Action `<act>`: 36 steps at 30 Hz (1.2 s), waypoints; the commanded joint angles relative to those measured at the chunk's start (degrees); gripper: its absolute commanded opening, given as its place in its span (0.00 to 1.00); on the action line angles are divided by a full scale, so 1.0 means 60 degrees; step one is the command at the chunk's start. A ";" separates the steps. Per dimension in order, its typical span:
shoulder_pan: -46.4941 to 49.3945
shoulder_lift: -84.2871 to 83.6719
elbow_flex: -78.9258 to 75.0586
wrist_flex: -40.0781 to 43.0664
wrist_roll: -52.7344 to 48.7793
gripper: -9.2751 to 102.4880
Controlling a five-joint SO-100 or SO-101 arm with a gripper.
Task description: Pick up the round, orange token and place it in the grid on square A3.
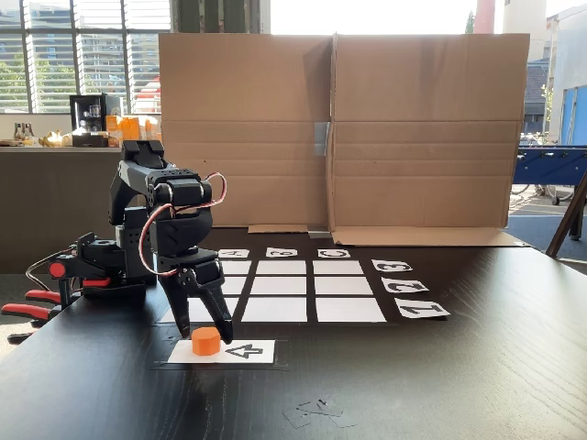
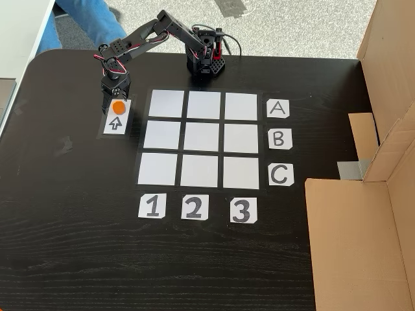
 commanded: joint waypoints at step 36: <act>0.0952 0.2637 0.0381 -0.0454 -0.2373 0.07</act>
